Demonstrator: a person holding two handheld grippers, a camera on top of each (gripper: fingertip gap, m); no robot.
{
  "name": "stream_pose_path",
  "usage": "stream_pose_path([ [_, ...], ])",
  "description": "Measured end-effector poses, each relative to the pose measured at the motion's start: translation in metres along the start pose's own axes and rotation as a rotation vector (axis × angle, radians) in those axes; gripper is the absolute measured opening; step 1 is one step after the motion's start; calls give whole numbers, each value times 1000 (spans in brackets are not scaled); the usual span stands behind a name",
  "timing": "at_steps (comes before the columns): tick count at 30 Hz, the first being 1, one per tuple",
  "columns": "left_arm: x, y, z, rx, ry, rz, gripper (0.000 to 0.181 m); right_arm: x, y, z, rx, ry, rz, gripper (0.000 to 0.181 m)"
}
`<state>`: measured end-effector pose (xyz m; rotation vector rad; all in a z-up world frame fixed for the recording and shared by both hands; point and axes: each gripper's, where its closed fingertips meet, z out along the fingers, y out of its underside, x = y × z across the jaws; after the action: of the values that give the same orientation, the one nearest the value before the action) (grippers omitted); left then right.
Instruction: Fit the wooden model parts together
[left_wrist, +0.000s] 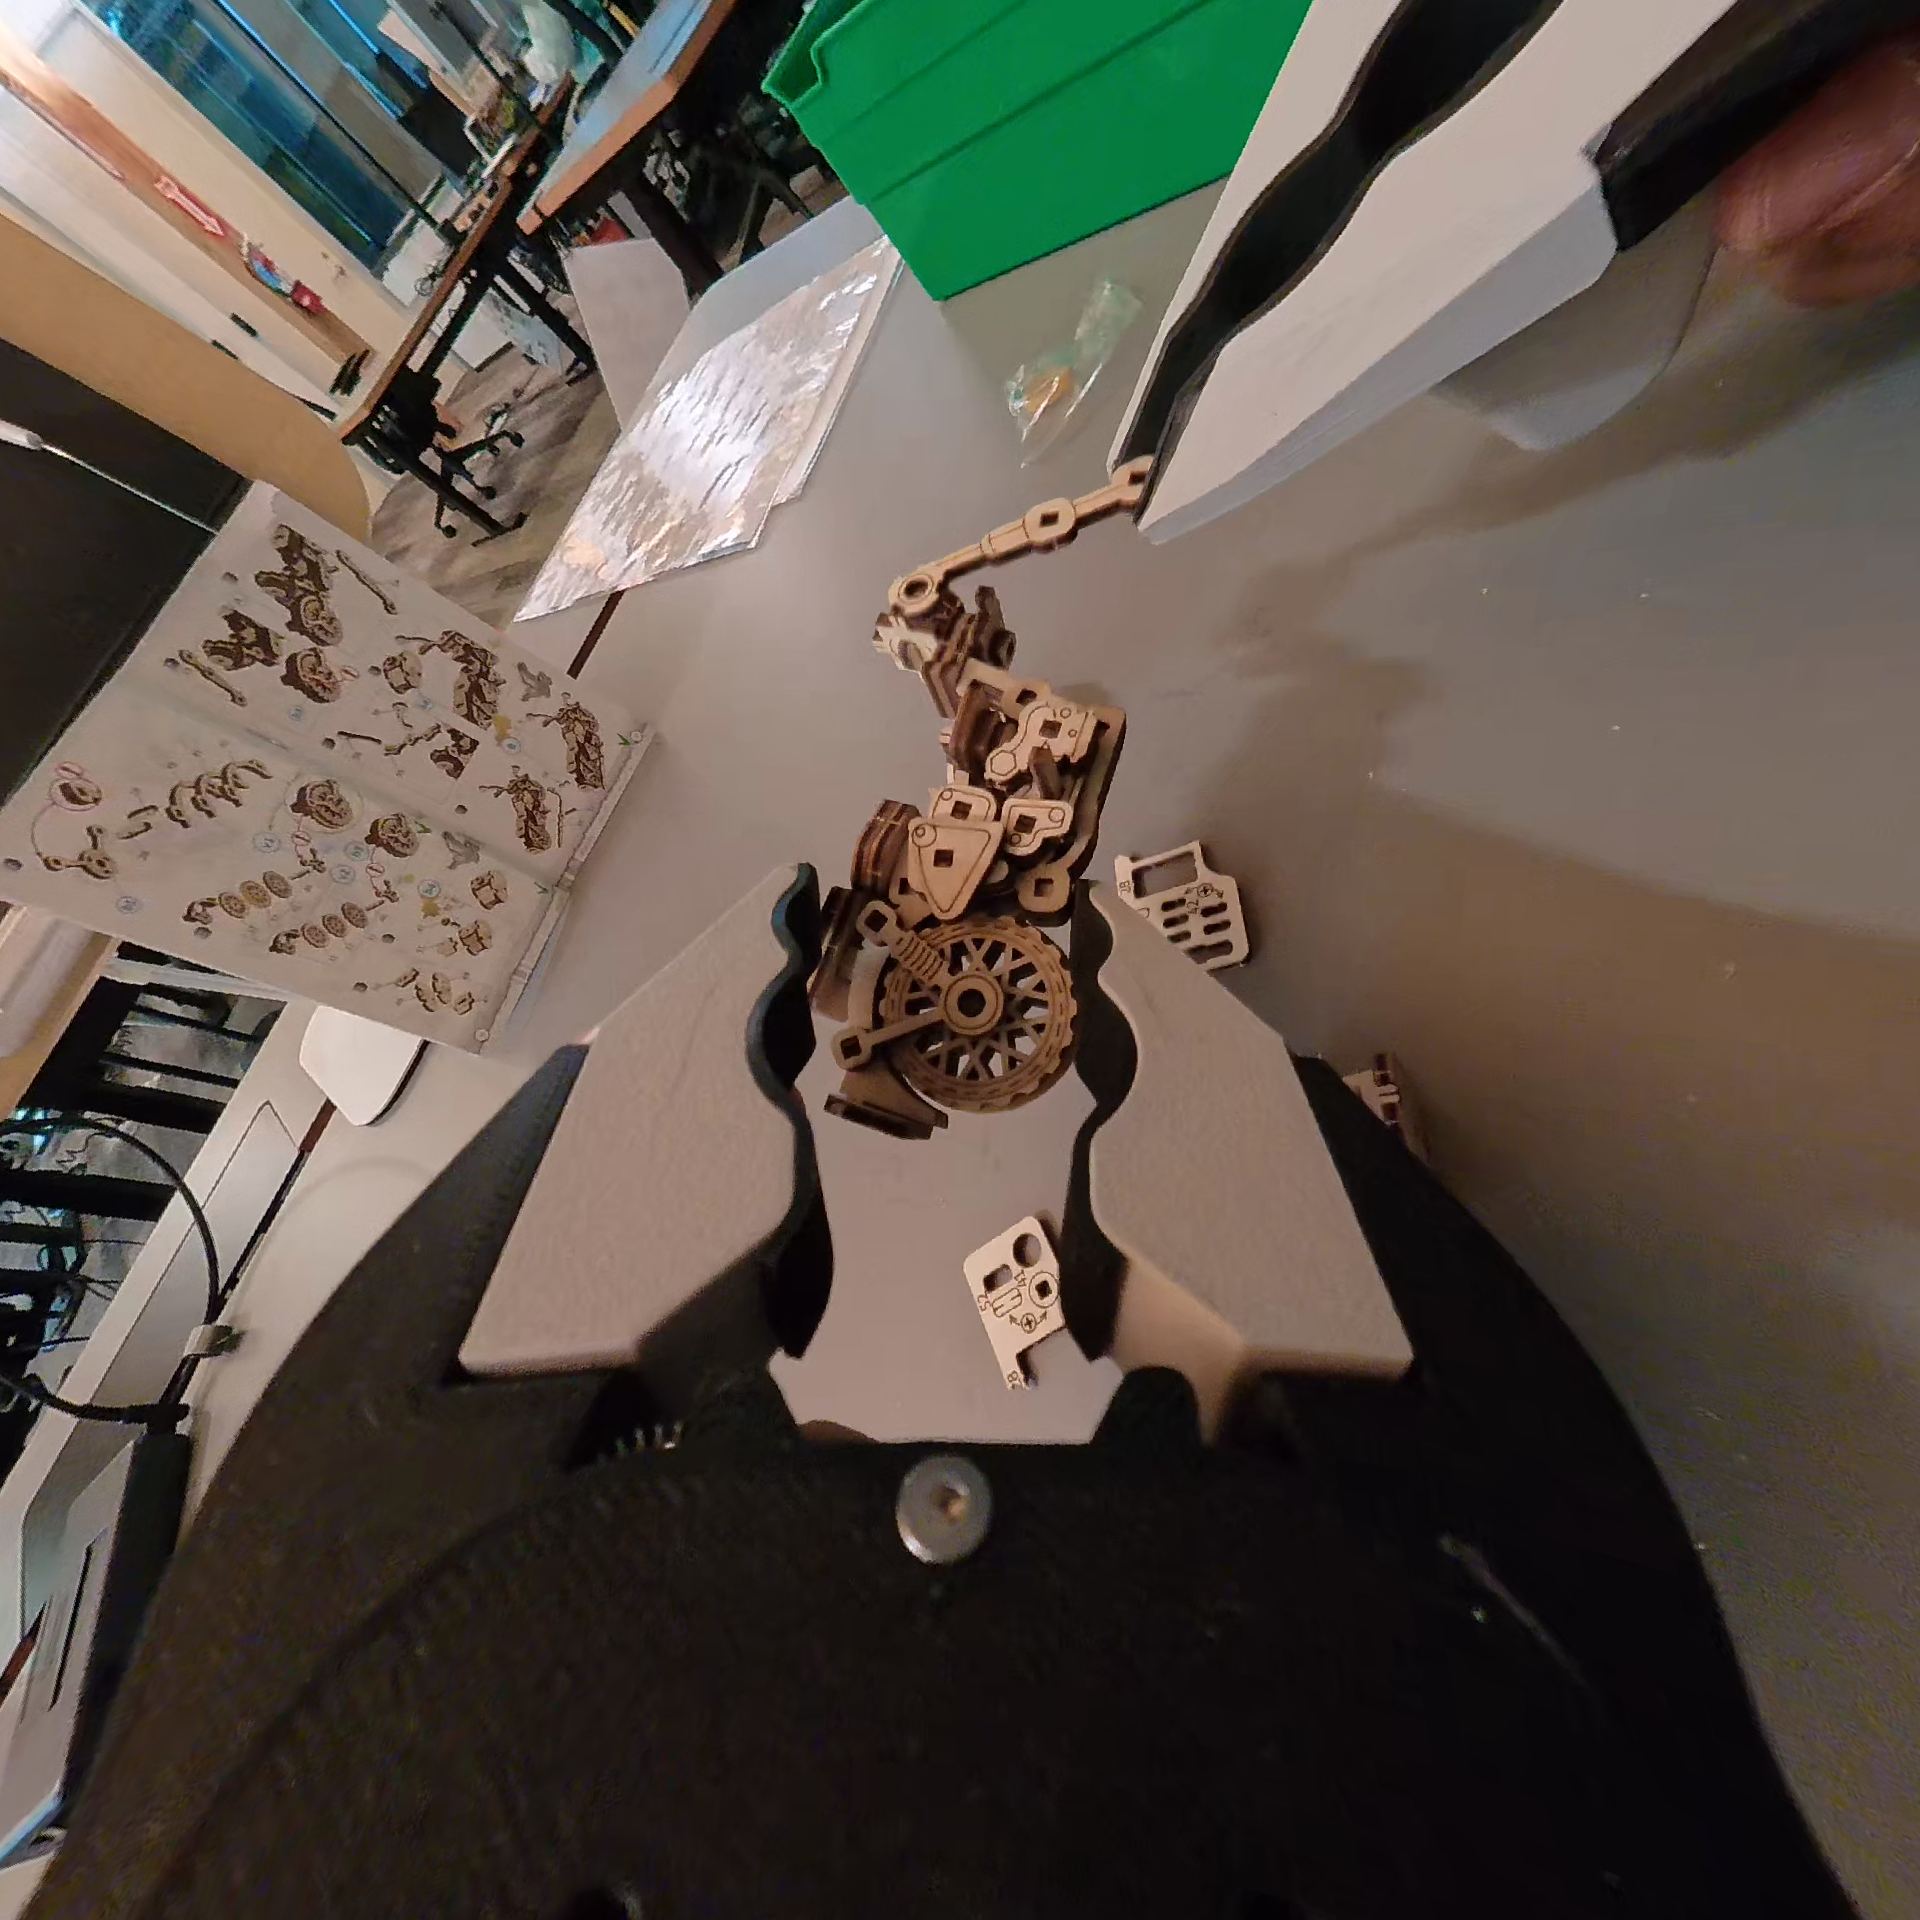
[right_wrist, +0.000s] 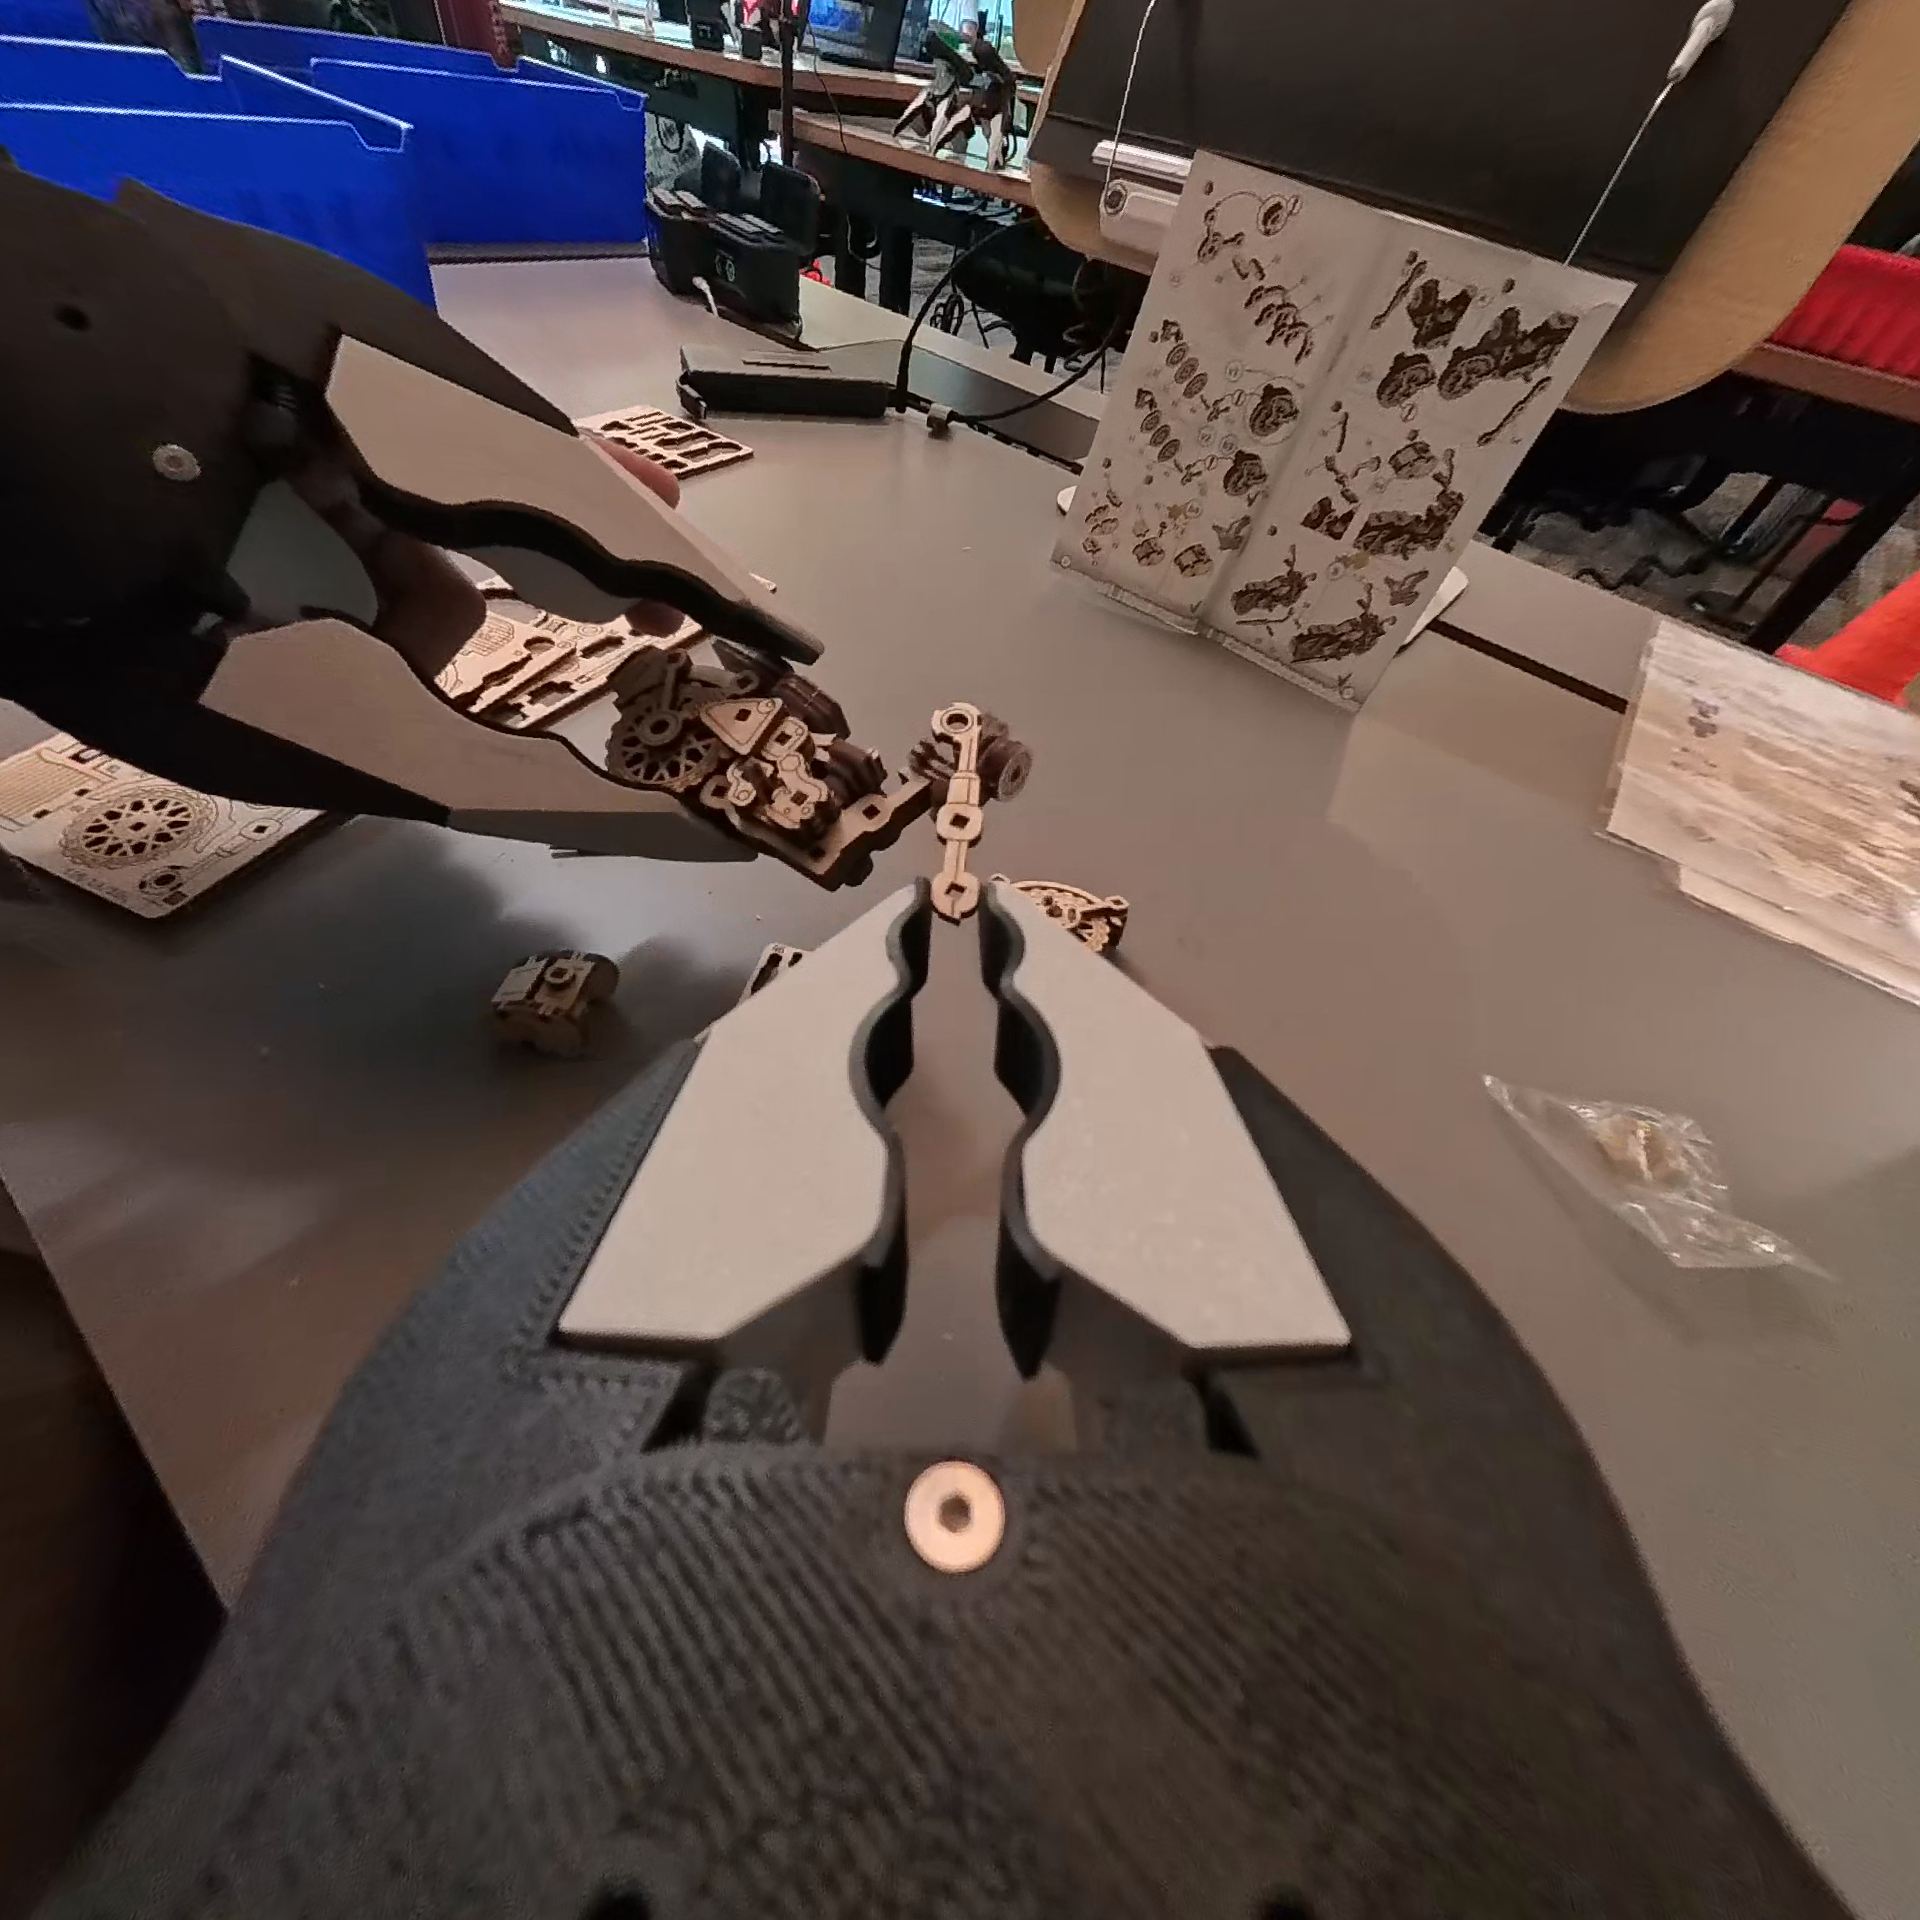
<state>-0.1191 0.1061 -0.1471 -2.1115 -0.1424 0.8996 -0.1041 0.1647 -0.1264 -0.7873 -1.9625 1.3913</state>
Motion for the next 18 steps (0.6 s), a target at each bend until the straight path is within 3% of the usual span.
stream_pose_path([
  [6, -1, 20, 6, -99, 8, -5, 46, -2, 2, -2, -2, -33, 27, 7],
  [11, 7, 46, 9, -218, 114, -79, 47, -5, 12, -3, -48, -90, 78, 7],
  [14, 3, 47, 9, -209, 116, -141, 39, -7, 18, -1, -79, -118, 112, 7],
  [18, 3, 46, 8, -202, 152, -220, 45, -10, 19, -1, -89, -135, 125, 7],
])
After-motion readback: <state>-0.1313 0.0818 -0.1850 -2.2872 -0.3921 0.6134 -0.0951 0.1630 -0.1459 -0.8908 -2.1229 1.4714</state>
